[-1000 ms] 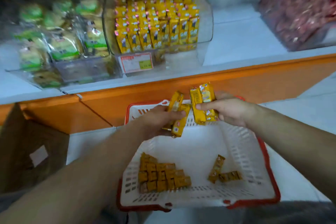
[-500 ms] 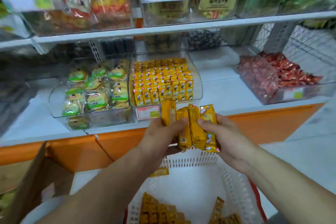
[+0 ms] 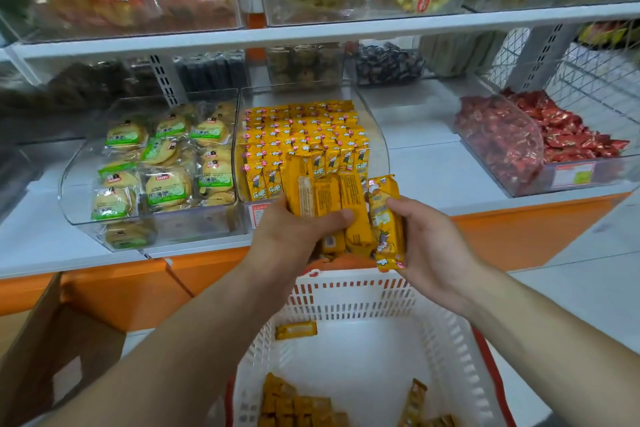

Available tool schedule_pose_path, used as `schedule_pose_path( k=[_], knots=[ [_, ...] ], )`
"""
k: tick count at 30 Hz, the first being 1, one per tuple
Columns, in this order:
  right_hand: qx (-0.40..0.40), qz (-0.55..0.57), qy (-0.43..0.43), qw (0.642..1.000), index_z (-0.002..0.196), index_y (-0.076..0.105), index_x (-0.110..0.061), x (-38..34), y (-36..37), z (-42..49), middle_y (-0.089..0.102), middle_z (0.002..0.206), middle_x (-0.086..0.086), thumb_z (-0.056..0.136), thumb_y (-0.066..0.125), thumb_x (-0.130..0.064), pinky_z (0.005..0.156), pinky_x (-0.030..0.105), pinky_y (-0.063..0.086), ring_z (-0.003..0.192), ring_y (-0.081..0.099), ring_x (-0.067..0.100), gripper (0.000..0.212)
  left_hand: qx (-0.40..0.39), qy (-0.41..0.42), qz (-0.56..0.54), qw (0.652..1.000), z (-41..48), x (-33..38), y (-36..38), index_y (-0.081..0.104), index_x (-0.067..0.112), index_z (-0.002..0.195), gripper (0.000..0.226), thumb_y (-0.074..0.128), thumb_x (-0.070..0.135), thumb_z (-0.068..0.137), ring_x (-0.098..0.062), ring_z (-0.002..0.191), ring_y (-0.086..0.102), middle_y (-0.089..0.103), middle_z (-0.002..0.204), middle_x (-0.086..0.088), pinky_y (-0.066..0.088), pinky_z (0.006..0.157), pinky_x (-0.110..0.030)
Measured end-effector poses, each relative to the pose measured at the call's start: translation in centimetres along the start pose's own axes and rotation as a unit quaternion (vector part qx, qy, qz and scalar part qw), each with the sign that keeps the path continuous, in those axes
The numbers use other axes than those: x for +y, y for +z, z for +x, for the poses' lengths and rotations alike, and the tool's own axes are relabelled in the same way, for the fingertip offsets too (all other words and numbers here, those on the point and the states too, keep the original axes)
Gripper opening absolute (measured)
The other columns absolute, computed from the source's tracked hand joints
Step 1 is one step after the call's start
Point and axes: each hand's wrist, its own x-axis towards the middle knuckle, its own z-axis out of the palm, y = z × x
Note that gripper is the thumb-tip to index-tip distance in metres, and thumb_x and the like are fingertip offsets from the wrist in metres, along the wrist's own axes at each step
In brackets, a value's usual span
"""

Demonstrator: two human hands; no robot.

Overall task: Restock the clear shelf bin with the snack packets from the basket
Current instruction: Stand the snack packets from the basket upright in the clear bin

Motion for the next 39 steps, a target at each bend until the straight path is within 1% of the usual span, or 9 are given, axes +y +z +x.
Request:
schedule_pose_path(
  k=[4,11,15,20,24,29,33,36,39],
  knots=[
    [0.043,-0.043,-0.054,0.997,0.126,0.061,0.001,-0.4,-0.2,0.1,0.072,0.105,0.020,0.101,0.047,-0.025,0.057,0.035,0.056,0.081,0.072,0.031,0.038,0.015,0.016,0.005,1.000,0.2,0.7,-0.4,0.068,0.020,0.115,0.068,0.089,0.032,0.051,-0.024,0.086,0.079,0.080,0.097,-0.001,0.062,0.082,-0.047],
    [0.064,-0.083,-0.052,0.993,0.125,0.058,-0.009,-0.8,-0.6,-0.2,0.074,0.109,0.013,0.103,0.049,-0.032,0.056,0.035,0.055,0.076,0.072,0.027,0.033,0.043,0.028,0.003,0.999,0.2,1.7,-1.9,0.070,0.020,0.113,0.060,0.087,0.029,0.057,-0.025,0.089,0.078,0.080,0.100,-0.002,0.062,0.084,-0.049],
    [0.086,-0.053,-0.037,0.994,0.124,0.063,-0.006,-1.3,-0.3,-0.4,0.069,0.083,0.013,0.100,0.051,-0.016,0.051,0.029,0.052,0.062,0.065,0.022,0.028,0.094,0.069,0.017,0.993,-0.2,2.2,-3.0,0.069,0.023,0.112,0.055,0.087,0.031,0.060,-0.022,0.090,0.078,0.080,0.101,0.001,0.062,0.080,-0.044],
    [0.073,-0.150,-0.057,0.984,0.122,0.067,-0.009,-2.5,0.5,-0.6,0.066,0.090,0.012,0.088,0.052,0.013,0.062,0.025,0.055,0.066,0.064,0.018,0.043,0.105,0.077,0.017,0.991,-0.4,3.2,-4.5,0.066,0.024,0.112,0.054,0.086,0.029,0.062,-0.026,0.095,0.076,0.078,0.106,-0.001,0.061,0.086,-0.049],
    [0.095,-0.220,-0.115,0.964,0.124,0.060,-0.005,-4.3,1.2,0.7,0.071,0.088,0.012,0.086,0.064,0.010,0.073,0.032,0.061,0.074,0.071,0.024,0.041,0.119,0.098,0.048,0.987,-0.5,3.6,-5.8,0.065,0.022,0.117,0.048,0.086,0.026,0.074,-0.025,0.093,0.077,0.078,0.106,-0.001,0.062,0.085,-0.049],
    [0.131,-0.403,-0.202,0.883,0.114,0.054,-0.014,-6.7,2.0,5.0,0.073,0.089,0.006,0.083,0.078,-0.007,0.064,0.033,0.059,0.076,0.070,0.022,0.041,0.159,0.109,0.056,0.980,-0.4,4.0,-6.8,0.064,0.023,0.119,0.046,0.086,0.026,0.077,-0.021,0.091,0.077,0.078,0.104,0.002,0.062,0.086,-0.050],
    [0.117,-0.603,-0.263,0.744,0.110,0.057,-0.025,-7.6,3.0,9.3,0.067,0.109,0.001,0.083,0.077,-0.014,0.076,0.039,0.057,0.082,0.070,0.029,0.035,0.160,0.107,0.051,0.980,-0.2,4.1,-7.3,0.067,0.025,0.115,0.042,0.086,0.025,0.077,-0.018,0.088,0.077,0.079,0.099,0.005,0.063,0.085,-0.048],
    [0.113,-0.719,-0.251,0.638,0.119,0.063,-0.022,-7.6,3.6,12.3,0.067,0.119,0.005,0.081,0.077,-0.015,0.082,0.030,0.046,0.103,0.065,0.029,0.041,0.160,0.109,0.059,0.979,0.0,4.2,-7.6,0.067,0.026,0.113,0.040,0.086,0.025,0.078,-0.015,0.086,0.077,0.078,0.098,0.006,0.063,0.083,-0.045],
    [0.103,-0.763,-0.183,0.612,0.115,0.064,-0.019,-6.7,4.0,14.7,0.066,0.120,0.010,0.077,0.082,-0.013,0.082,0.031,0.046,0.108,0.061,0.029,0.042,0.163,0.114,0.065,0.978,0.3,4.1,-7.8,0.066,0.027,0.112,0.039,0.086,0.027,0.078,-0.011,0.082,0.077,0.078,0.096,0.008,0.065,0.078,-0.040]
  ],
)
